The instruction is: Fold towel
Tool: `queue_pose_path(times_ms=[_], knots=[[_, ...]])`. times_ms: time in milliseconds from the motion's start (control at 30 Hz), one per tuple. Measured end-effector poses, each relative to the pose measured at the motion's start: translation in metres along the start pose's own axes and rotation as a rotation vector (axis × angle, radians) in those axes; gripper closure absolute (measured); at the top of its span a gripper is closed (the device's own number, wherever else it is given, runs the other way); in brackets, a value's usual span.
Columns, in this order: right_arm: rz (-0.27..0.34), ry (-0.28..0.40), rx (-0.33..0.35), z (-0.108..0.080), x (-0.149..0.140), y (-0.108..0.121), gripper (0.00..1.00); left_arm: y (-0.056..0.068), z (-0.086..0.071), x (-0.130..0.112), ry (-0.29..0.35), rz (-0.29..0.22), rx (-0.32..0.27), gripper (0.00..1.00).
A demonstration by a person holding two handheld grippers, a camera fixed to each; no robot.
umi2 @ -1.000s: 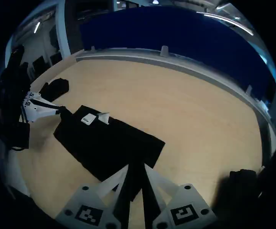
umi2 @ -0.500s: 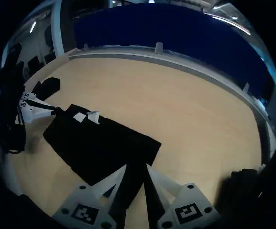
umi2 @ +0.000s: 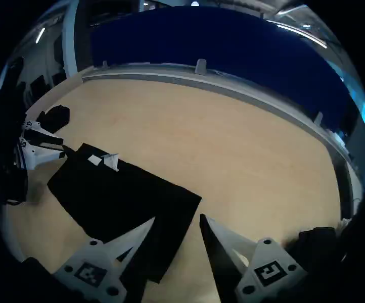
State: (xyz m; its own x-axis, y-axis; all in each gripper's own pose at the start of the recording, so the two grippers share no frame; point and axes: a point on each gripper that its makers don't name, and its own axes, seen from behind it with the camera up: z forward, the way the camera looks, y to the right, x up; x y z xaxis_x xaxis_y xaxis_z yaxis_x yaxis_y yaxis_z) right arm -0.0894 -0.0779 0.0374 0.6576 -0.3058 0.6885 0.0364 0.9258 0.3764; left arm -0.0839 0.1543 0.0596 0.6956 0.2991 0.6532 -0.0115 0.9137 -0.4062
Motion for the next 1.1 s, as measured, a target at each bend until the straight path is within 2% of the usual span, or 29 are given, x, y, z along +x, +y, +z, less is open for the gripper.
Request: queue_pose_path(times_ms=[33, 100, 167, 300, 733, 1100], knots=[[0.003, 0.004, -0.004, 0.0, 0.001, 0.001, 0.32, -0.001, 0.0, 0.0, 0.001, -0.001, 0.002, 0.28], [0.008, 0.011, -0.012, -0.001, 0.003, 0.004, 0.22, -0.002, -0.001, 0.0, 0.002, -0.004, 0.005, 0.19], [0.014, 0.018, -0.019, -0.002, 0.005, 0.006, 0.16, -0.005, -0.002, 0.001, 0.004, -0.007, 0.01, 0.14], [0.026, 0.024, -0.026, -0.004, 0.007, 0.01, 0.02, -0.008, -0.004, 0.001, 0.007, -0.012, 0.016, 0.11], [0.031, 0.022, -0.022, -0.011, 0.002, 0.007, 0.01, -0.008, -0.013, -0.001, 0.012, -0.026, 0.012, 0.09], [0.035, 0.02, -0.019, -0.032, -0.014, 0.002, 0.0, -0.008, -0.033, -0.017, 0.014, -0.048, 0.024, 0.09]])
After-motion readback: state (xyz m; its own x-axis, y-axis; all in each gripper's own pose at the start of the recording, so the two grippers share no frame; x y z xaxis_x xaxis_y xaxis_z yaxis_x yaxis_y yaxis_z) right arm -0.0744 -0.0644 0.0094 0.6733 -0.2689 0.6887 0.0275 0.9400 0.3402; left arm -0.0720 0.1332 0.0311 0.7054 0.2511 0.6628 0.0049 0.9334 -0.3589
